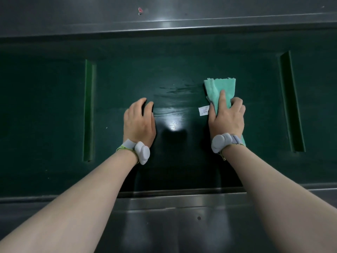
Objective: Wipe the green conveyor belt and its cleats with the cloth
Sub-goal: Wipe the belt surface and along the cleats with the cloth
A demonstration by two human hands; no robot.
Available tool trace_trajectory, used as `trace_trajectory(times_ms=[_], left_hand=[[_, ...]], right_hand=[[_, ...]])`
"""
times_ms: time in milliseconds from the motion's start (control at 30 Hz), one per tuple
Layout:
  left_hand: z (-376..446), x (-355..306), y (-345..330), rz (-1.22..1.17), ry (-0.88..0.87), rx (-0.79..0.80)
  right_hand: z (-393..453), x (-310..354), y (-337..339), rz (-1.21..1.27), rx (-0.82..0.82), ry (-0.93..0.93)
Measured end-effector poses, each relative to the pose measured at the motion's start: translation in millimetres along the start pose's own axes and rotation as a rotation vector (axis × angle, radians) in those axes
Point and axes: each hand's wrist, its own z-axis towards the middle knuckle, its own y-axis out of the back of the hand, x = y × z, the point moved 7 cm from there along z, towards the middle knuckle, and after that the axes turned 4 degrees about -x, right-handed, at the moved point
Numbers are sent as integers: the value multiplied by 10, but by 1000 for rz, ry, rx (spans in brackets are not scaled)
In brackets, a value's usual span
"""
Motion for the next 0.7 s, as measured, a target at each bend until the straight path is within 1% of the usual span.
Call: trace_trajectory(times_ms=[100,167,200,300,367,433,500,567,633,700], left_hand=[[-28,-4,-16,-32,21,-30],[-23,-10,-25,-40,50,-34],[-16,-21,-25,-33,58,-35],[23,-46,6,2,73,-39],[33,-31,34,1,93,-31],[31,2,55,8,78,-5],[41,20,67,8,47,13],[65,39,76,7,29,26],[90,51,71,6,21,33],[82,90,47,26,8,41]], right_hand=[[-82,296,-37,57,-36,32],[-191,694,-34,24,-102,156],[-271,926,-57,18,-107,216],[-489,1468,-180,75,-35,308],[-545,1560,-209,42,12,319],[-493,1501,-181,-3,12,372],[-378,1322,-144,-56,8,366],[-160,1025,-116,-86,26,267],[69,600,-62,-184,16,176],[270,159,-15,-179,47,126]])
